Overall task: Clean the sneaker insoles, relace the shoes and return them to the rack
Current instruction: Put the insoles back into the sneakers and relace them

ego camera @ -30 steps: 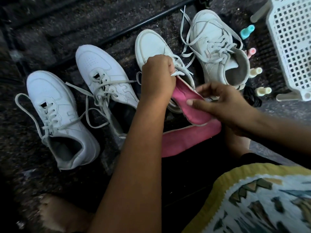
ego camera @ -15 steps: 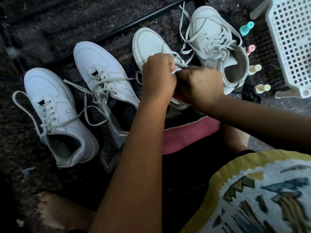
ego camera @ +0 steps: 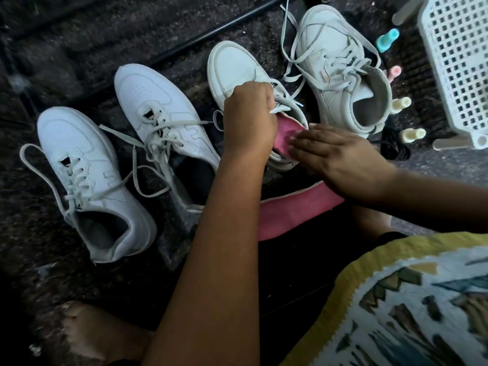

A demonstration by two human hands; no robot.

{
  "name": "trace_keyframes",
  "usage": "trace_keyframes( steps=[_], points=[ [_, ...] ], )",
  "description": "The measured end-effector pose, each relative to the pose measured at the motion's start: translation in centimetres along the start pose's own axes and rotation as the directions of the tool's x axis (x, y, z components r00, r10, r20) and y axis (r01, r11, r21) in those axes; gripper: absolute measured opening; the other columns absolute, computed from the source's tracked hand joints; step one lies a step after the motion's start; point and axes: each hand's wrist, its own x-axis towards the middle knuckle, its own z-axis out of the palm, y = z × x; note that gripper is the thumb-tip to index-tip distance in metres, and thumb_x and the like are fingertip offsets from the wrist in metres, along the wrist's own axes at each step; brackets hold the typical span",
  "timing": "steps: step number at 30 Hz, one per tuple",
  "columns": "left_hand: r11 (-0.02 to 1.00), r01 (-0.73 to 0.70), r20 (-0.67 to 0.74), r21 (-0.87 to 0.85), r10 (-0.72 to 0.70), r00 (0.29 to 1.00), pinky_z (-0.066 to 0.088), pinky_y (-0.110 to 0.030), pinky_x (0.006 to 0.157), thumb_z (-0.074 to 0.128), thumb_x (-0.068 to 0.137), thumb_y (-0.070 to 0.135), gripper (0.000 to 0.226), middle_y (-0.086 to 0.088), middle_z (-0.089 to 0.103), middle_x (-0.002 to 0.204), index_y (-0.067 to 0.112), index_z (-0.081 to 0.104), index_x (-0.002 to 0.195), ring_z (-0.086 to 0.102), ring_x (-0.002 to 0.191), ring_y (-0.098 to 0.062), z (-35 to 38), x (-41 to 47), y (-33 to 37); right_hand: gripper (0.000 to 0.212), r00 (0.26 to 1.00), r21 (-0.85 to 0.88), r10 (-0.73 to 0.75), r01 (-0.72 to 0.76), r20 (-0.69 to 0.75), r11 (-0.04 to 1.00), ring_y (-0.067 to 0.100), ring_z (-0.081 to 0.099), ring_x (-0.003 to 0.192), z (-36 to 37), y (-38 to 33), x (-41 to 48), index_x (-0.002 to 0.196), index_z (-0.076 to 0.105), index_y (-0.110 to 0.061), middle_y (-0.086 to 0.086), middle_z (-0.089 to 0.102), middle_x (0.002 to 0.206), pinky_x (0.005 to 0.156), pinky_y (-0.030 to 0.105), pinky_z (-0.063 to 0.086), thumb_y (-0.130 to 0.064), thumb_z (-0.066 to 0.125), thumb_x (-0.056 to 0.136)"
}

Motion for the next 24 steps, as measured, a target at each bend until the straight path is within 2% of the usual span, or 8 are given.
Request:
trace_keyframes(
  steps=[6, 9, 11, 13, 15, 20, 22, 24],
  points=[
    [1.0, 0.004, 0.011, 0.021, -0.004, 1.0, 0.037, -0.023, 0.061, 0.061, 0.074, -0.001, 0.018, 0.002, 0.058, 0.073, 0.016, 0.061, 0.071, 0.052, 0.065, -0.017, 0.0, 0.0, -0.1, 0.036, 0.962, -0.054, 0.069, -0.056, 0.266, 0.997, 0.027, 0.069, 0.089, 1.0, -0.1, 3.4, 0.086, 0.071, -0.013, 0.004, 0.073, 0.081, 0.097, 0.037, 0.035, -0.012, 0.037, 0.074],
    [0.999, 0.003, 0.018, 0.032, -0.004, 1.0, 0.037, -0.023, 0.063, 0.065, 0.076, 0.003, 0.013, 0.002, 0.062, 0.08, 0.016, 0.063, 0.074, 0.055, 0.07, -0.019, 0.0, 0.0, 0.0, 0.031, 0.93, -0.101, 0.086, -0.053, 0.357, 0.993, 0.029, 0.062, 0.07, 0.3, -0.1, 4.5, 0.062, 0.054, -0.017, 0.005, 0.061, 0.057, 0.087, 0.038, 0.029, -0.021, 0.025, 0.071],
    [0.999, -0.008, 0.025, 0.047, 0.006, 1.0, 0.042, -0.027, 0.068, 0.062, 0.077, 0.001, 0.014, 0.0, 0.063, 0.085, 0.016, 0.063, 0.076, 0.058, 0.074, -0.02, 0.0, 0.0, 0.2, 0.039, 0.894, -0.008, 0.019, -0.017, 0.448, 1.0, 0.026, 0.053, 0.066, -0.6, -0.3, 5.3, 0.061, 0.042, -0.02, 0.006, 0.057, 0.06, 0.098, 0.042, 0.026, -0.035, 0.007, 0.071],
    [0.997, -0.016, 0.025, 0.071, 0.015, 1.0, 0.044, -0.031, 0.071, 0.058, 0.077, -0.001, 0.018, -0.002, 0.062, 0.084, 0.016, 0.062, 0.076, 0.057, 0.075, -0.022, 0.1, 0.0, 0.3, 0.067, 0.795, 0.018, 0.013, -0.03, 0.606, 0.999, 0.021, 0.049, 0.088, -1.3, -0.5, 5.8, 0.077, 0.051, -0.018, 0.004, 0.057, 0.08, 0.108, 0.041, 0.012, -0.049, -0.008, 0.067],
    [0.997, -0.018, 0.021, 0.076, 0.016, 1.0, 0.043, -0.032, 0.071, 0.056, 0.078, -0.002, 0.018, -0.003, 0.061, 0.084, 0.015, 0.062, 0.077, 0.056, 0.074, -0.023, 0.1, 0.1, 0.3, 0.083, 0.806, 0.029, 0.01, -0.034, 0.592, 0.999, 0.024, 0.052, 0.109, -1.1, -0.6, 5.6, 0.096, 0.058, -0.012, 0.008, 0.061, 0.093, 0.11, 0.039, 0.009, -0.06, -0.003, 0.069],
    [0.995, -0.032, 0.024, 0.095, 0.029, 0.999, 0.037, -0.027, 0.067, 0.059, 0.08, 0.002, 0.022, 0.002, 0.055, 0.084, 0.023, 0.054, 0.074, 0.049, 0.072, -0.018, 0.2, 0.1, 0.1, 0.077, 0.933, -0.085, -0.021, 0.055, 0.36, 0.995, 0.035, 0.063, 0.092, 0.7, -0.7, 4.0, 0.094, 0.065, 0.002, 0.021, 0.067, 0.087, 0.103, 0.043, 0.041, -0.066, 0.029, 0.082],
    [0.995, -0.049, 0.03, 0.088, 0.047, 0.998, 0.035, -0.026, 0.066, 0.06, 0.079, 0.001, 0.024, 0.001, 0.056, 0.086, 0.023, 0.053, 0.073, 0.049, 0.073, -0.018, 0.2, 0.1, 0.0, 0.103, 0.85, -0.105, 0.003, 0.061, 0.526, 0.993, 0.034, 0.06, 0.105, -0.1, -1.0, 5.2, 0.101, 0.065, 0.002, 0.02, 0.068, 0.094, 0.11, 0.045, 0.033, -0.076, 0.002, 0.079],
    [0.994, -0.065, 0.032, 0.09, 0.062, 0.998, 0.034, -0.026, 0.066, 0.06, 0.078, 0.0, 0.026, -0.001, 0.059, 0.088, 0.024, 0.052, 0.071, 0.052, 0.074, -0.019, 0.2, 0.1, -0.1, 0.132, 0.794, -0.079, -0.003, 0.065, 0.609, 0.995, 0.03, 0.05, 0.119, -0.8, -1.0, 6.1, 0.106, 0.063, -0.002, 0.015, 0.066, 0.104, 0.115, 0.041, 0.02, -0.077, -0.034, 0.057]
  ],
)
